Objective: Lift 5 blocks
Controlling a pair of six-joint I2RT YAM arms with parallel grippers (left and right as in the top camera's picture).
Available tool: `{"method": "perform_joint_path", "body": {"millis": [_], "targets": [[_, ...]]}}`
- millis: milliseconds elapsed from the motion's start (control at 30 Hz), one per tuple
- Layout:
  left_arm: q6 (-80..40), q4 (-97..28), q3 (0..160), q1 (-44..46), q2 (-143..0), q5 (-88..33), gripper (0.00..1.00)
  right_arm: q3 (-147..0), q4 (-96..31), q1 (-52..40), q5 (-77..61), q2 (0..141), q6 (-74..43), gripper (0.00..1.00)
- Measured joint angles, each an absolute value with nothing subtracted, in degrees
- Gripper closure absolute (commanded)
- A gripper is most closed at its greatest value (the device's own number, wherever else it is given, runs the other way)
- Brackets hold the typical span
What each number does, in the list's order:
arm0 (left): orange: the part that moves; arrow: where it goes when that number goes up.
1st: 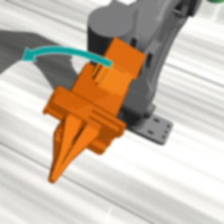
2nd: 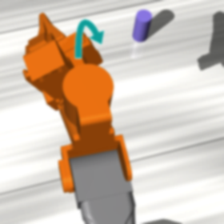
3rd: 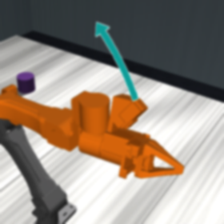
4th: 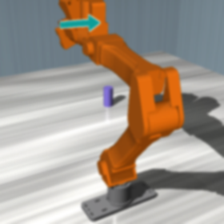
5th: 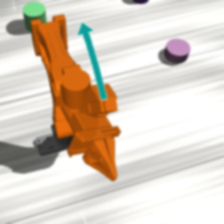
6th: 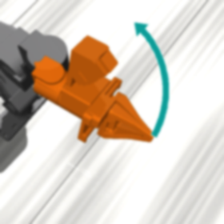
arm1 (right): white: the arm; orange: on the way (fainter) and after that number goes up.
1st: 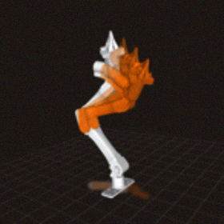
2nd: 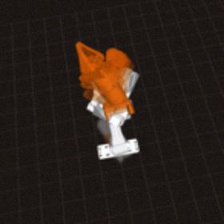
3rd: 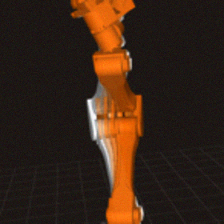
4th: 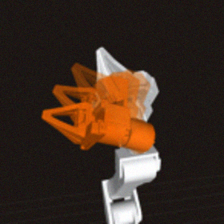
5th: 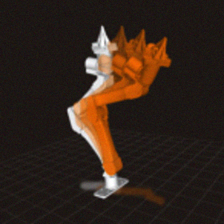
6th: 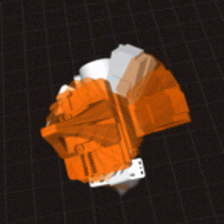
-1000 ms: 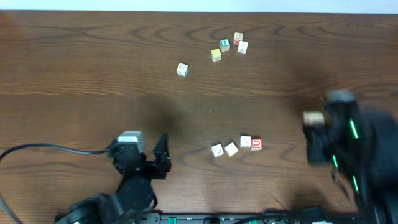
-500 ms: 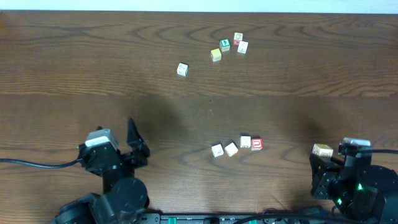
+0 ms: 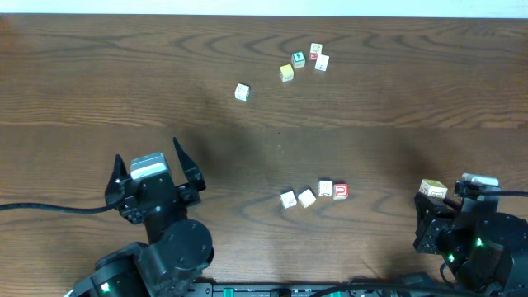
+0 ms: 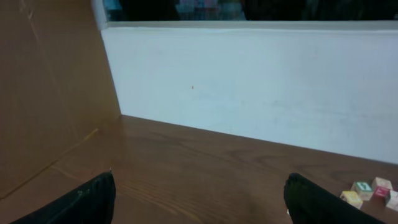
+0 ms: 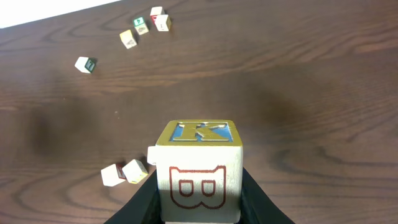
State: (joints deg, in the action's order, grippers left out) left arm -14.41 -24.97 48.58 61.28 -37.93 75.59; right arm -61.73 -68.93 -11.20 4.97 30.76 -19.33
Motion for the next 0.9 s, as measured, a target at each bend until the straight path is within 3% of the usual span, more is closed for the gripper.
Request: {"method": "perform_joint_path", "body": {"millis": [267, 600, 767, 900], "targets": [[-5.3, -18.0, 48.6, 52.4, -37.5, 65.1, 0.08, -61.7, -68.1, -11.2, 5.0, 30.8, -19.3, 0.95], [-2.8, -17.6, 48.7, 19.5, -42.2, 36.1, 0.06, -61.3, -67.5, -11.2, 4.8, 30.8, -19.3, 0.89], [-6.5, -23.0, 48.7, 9.1, -47.2, 21.1, 0.13, -58.5, -64.3, -11.2, 4.7, 33.0, -19.3, 0.89], [-8.6, -27.4, 48.7, 7.5, -47.9, 14.8, 0.18, -56.2, -61.5, -11.2, 5.0, 38.5, -20.1, 0.99]]}}
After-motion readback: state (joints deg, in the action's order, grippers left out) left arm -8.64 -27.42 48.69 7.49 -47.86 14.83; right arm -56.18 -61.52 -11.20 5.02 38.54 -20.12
